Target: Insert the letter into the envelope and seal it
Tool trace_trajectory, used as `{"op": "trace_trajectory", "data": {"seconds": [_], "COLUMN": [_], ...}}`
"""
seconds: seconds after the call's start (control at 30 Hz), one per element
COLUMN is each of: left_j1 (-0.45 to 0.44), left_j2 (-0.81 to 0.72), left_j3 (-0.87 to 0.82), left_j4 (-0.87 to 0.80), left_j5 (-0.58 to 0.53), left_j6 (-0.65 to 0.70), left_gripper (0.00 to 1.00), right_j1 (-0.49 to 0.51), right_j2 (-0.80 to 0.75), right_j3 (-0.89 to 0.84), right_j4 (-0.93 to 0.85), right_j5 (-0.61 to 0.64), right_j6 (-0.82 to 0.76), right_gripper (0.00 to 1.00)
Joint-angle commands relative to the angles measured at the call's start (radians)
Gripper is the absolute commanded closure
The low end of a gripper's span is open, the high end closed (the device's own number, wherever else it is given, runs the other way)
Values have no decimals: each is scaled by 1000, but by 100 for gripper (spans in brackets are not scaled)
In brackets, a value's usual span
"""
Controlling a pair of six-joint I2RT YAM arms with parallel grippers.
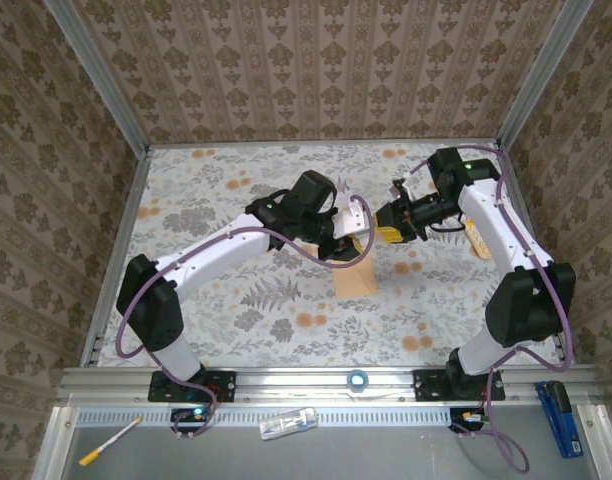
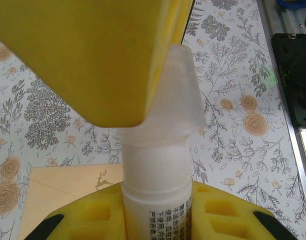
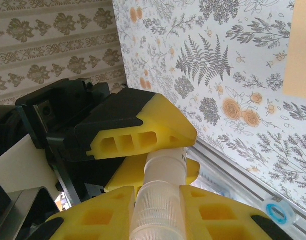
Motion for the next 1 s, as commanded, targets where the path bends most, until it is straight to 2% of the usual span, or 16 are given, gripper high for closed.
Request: {"op": "trace_trajectory", "data": {"seconds": [0.0, 0.63, 0.97], "left_j1": [5, 3, 3], "left_j2": [-2, 1, 1], "left_j3": [14, 18, 17], "left_j4": [40, 44, 40], "left_j5": [37, 50, 47], "left_j6": [3, -11, -10], "left_gripper": [100, 100, 100], "right_j1": [23, 39, 38], "right_j2": [22, 26, 37], "right_j3": [3, 0, 13], "right_j4": [1, 215, 144], "right_j5": [52, 90, 14], "right_j6": [18, 192, 128], "right_gripper": [74, 76, 75]}}
